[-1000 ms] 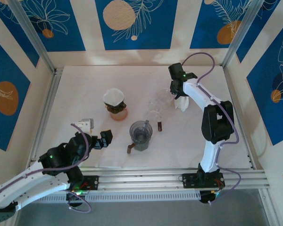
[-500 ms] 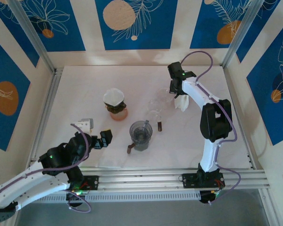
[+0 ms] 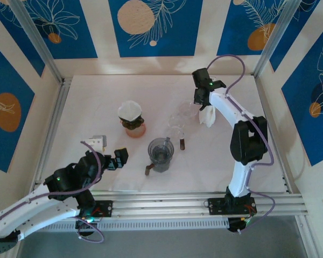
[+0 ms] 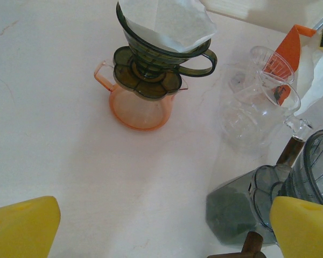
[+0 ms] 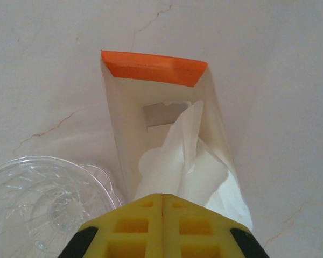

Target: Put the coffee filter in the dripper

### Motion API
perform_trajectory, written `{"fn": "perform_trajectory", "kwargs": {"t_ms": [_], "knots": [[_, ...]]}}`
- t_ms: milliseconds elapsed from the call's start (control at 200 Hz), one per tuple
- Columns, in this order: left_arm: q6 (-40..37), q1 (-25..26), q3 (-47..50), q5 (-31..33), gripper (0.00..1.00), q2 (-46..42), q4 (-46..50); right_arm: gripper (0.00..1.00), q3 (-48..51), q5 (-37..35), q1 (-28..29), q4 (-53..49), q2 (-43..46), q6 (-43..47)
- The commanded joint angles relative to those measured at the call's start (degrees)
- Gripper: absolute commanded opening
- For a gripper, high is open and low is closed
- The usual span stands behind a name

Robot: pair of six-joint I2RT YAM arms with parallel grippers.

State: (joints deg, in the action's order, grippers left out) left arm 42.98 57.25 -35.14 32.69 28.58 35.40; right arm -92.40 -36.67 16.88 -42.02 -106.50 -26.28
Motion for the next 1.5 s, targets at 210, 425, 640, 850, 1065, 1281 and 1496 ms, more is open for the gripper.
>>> {"fn": "perform_trajectory", "kwargs": {"t_ms": [210,425,640,850,1065,1281,1496], "knots": [[-0.8,0.1,0.0,1.7,1.0,-0.6,0.6,0.35,13.1,2.5,-4.9,2.2,9.8,-1.5],[-0.6,0.0,-0.1,1.6,1.0,-0.6,1.0,0.4,15.0,5.7,-6.6,3.5,7.5,-0.3],[0.2,0.0,0.0,1.8,1.0,-1.1,1.8,0.37,14.8,5.4,-7.0,4.7,5.5,1.0],[0.3,0.0,0.1,1.9,1.0,-0.7,1.5,0.31,14.2,5.8,-7.3,5.5,4.2,2.2],[0.4,-0.1,-0.1,1.9,1.0,-0.5,1.6,0.21,13.3,5.6,-7.4,5.4,2.4,2.7],[0.5,0.0,0.0,2.0,1.0,-0.4,1.7,0.0,13.8,5.0,-7.0,5.8,3.8,3.8],[0.4,0.0,0.0,1.9,1.0,-0.2,1.2,0.0,14.7,4.5,-6.3,5.2,6.6,4.0]]}}
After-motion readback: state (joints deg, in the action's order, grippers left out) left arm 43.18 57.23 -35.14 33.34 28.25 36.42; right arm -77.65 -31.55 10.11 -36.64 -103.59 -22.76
